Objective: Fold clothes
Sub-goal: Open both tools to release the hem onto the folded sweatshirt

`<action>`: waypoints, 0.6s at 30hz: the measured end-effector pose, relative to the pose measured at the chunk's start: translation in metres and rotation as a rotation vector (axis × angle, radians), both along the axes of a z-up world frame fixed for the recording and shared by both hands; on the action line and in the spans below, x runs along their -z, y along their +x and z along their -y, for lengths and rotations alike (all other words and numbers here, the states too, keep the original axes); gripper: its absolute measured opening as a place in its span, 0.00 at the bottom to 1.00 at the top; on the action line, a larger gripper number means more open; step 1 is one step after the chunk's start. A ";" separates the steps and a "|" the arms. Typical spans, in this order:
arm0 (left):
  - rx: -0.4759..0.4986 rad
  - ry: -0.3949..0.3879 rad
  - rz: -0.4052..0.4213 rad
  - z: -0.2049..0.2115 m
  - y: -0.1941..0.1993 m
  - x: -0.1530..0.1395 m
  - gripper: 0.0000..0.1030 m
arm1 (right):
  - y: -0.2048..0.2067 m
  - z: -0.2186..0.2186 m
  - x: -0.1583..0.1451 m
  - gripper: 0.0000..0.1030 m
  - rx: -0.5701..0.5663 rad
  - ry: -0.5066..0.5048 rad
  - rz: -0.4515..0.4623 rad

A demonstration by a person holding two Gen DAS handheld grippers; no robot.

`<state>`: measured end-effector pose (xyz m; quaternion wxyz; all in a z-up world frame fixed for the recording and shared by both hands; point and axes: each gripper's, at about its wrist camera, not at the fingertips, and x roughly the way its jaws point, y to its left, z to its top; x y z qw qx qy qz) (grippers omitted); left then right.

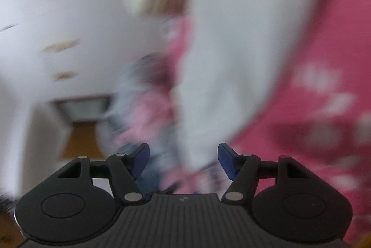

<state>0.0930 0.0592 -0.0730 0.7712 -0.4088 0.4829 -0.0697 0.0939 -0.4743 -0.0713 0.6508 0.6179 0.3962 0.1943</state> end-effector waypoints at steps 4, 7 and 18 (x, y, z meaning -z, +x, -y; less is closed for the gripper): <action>-0.035 -0.014 0.016 -0.001 -0.007 0.012 0.72 | -0.001 -0.016 -0.008 0.66 -0.046 -0.109 0.020; -0.044 0.031 0.057 0.000 -0.008 0.012 0.72 | 0.015 -0.048 -0.028 0.65 -0.183 -0.218 0.116; 0.053 0.246 0.161 0.021 -0.003 0.011 0.72 | 0.034 -0.145 -0.027 0.41 -0.442 -0.543 0.282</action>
